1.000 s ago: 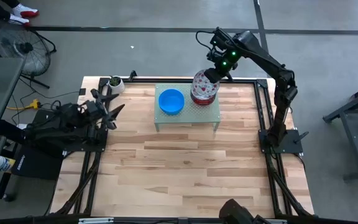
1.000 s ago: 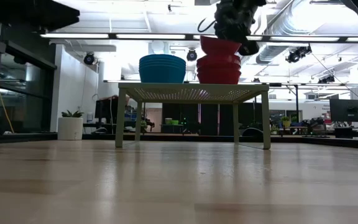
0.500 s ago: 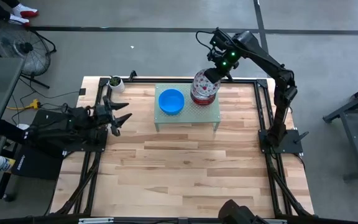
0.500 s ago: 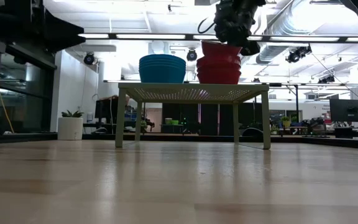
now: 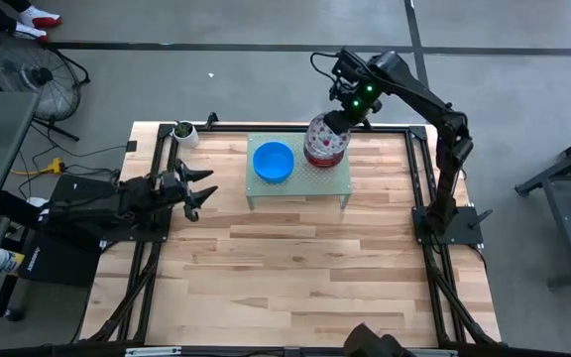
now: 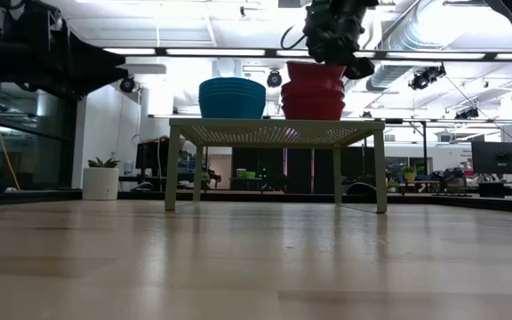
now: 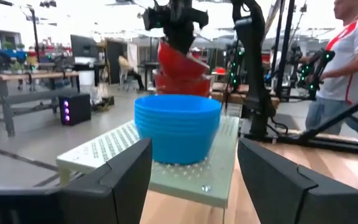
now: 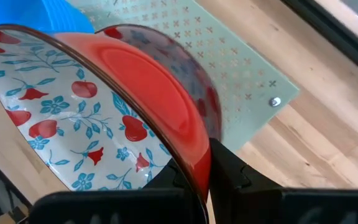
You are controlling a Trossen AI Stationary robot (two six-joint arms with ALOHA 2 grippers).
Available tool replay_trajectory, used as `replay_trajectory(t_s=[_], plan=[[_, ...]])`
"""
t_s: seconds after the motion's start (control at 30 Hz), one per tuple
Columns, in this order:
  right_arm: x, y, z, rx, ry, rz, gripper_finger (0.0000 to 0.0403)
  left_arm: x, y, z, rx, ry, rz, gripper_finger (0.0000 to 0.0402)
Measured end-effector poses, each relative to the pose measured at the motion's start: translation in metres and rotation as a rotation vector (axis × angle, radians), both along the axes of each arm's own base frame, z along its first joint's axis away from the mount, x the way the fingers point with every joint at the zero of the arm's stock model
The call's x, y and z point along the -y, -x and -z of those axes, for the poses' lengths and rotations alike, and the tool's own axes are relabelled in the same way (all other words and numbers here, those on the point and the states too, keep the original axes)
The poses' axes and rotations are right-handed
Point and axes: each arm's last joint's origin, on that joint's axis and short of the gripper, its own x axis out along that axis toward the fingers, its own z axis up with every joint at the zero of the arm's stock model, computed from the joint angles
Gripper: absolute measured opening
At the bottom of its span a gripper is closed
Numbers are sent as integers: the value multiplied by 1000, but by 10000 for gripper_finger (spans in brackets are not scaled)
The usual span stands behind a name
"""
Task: Pick & Place Mini bowls
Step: Stack the red bowl on top of the red bowls on the shelf
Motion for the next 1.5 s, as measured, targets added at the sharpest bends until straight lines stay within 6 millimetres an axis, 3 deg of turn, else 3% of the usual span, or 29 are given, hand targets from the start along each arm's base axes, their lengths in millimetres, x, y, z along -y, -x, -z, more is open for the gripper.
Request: replay_trajectory(t_s=[0.73, 1.03, 1.3, 1.5], plan=[[-12, -11, 5, -74, -43, 140, 27, 0, 0, 2, -14, -7, 2, 232], [-18, -16, 6, -75, -34, 113, 18, 0, -1, 4, -28, -8, 17, 232], [-19, -17, 6, -73, -34, 108, 58, 0, -1, 4, -34, -8, 17, 232], [-19, -17, 5, -71, -30, 100, 65, 0, -1, 4, -34, -8, 16, 232]])
